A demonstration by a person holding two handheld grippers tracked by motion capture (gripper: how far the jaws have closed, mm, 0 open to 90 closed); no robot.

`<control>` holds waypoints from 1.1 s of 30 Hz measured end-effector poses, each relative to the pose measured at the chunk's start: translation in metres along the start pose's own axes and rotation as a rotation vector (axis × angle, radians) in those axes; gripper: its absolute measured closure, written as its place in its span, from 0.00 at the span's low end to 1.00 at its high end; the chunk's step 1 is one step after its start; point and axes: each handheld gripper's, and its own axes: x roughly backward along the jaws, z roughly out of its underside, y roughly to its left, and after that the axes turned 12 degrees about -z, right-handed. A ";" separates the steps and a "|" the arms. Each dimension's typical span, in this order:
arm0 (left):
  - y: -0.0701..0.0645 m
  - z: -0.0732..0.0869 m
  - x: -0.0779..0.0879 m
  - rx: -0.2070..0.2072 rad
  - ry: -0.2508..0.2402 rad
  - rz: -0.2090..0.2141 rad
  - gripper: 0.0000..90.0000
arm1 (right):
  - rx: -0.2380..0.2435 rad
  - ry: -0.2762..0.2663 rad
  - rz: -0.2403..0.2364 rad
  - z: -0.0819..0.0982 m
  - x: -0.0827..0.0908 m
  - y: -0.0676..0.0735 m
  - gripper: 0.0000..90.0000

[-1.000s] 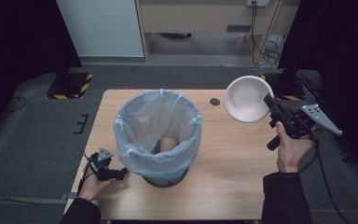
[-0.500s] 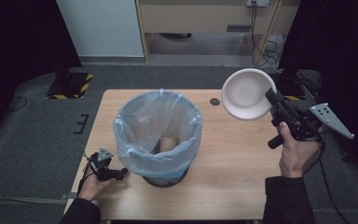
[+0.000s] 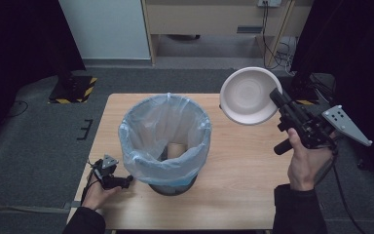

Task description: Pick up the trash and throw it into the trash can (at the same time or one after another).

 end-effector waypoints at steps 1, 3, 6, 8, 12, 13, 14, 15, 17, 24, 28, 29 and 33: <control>0.000 0.000 0.000 0.000 0.000 0.000 0.00 | -0.001 -0.001 -0.005 0.000 -0.002 0.002 0.93; 0.000 0.000 0.000 0.000 0.000 0.000 0.00 | 0.001 0.001 -0.017 -0.001 -0.008 0.005 0.94; 0.000 0.000 0.000 0.000 0.000 0.000 0.00 | 0.002 0.005 -0.036 -0.001 -0.017 0.011 0.93; 0.000 0.000 0.000 0.000 0.000 0.000 0.00 | 0.003 0.007 -0.047 -0.001 -0.021 0.015 0.93; 0.000 0.000 0.000 0.000 0.000 0.000 0.00 | 0.005 0.014 -0.070 0.000 -0.033 0.024 0.93; 0.000 0.000 0.000 0.000 0.000 0.000 0.00 | 0.004 0.016 -0.075 0.000 -0.035 0.025 0.93; 0.000 0.000 0.000 0.000 0.000 0.000 0.00 | 0.005 0.020 -0.082 0.001 -0.038 0.027 0.94; 0.000 0.000 0.000 0.000 0.000 0.000 0.00 | 0.001 0.019 -0.091 0.003 -0.041 0.030 0.93; 0.000 0.000 0.000 0.000 0.000 0.000 0.00 | -0.001 0.034 -0.101 0.006 -0.047 0.034 0.93; 0.000 0.000 0.000 0.000 0.000 0.000 0.00 | -0.002 0.076 -0.153 0.018 -0.068 0.050 0.93; 0.000 0.000 0.000 0.000 0.000 0.000 0.00 | 0.002 0.105 -0.178 0.023 -0.081 0.059 0.93; 0.000 0.000 0.000 0.000 0.000 0.000 0.00 | -0.002 0.107 -0.183 0.024 -0.083 0.060 0.93; 0.000 0.000 0.000 0.000 0.000 0.000 0.00 | -0.012 0.140 -0.200 0.032 -0.094 0.065 0.93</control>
